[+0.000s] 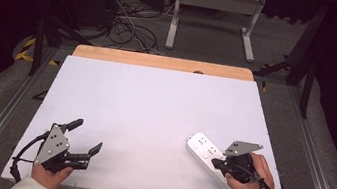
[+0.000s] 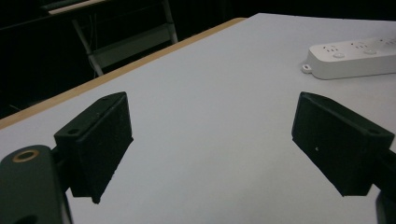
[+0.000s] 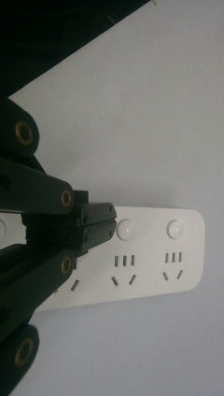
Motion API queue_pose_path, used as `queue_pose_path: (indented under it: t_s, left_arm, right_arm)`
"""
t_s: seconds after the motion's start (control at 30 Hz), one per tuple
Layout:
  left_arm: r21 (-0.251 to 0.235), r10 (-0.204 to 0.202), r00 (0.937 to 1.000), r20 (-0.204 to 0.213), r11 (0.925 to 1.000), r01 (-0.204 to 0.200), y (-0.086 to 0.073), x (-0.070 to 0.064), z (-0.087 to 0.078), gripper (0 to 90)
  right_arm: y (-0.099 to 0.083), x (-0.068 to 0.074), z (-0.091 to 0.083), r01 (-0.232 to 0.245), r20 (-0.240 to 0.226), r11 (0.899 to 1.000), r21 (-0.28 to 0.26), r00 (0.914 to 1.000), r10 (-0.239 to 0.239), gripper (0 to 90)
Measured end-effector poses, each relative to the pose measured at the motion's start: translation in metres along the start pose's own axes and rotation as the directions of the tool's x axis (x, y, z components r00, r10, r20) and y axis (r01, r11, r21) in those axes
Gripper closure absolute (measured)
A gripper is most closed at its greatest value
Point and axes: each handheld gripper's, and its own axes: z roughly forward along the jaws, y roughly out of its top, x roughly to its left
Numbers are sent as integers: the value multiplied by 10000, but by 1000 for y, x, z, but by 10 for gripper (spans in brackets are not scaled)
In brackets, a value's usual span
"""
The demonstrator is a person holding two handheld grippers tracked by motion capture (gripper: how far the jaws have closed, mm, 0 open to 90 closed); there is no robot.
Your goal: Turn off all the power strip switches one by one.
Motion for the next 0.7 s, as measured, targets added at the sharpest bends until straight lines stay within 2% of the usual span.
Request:
queue_pose_path:
  t_s: [0.33,0.7]
  left_arm:
    - [-25,8,10000,7,10000,-8,0,0,0,128]
    - [-16,0,10000,4,10000,0,0,0,0,129]
  right_arm:
    - [-5,-7,9,-208,24,9994,293,9998,207,900]
    - [-6,-8,14,-227,10,9980,585,9997,227,900]
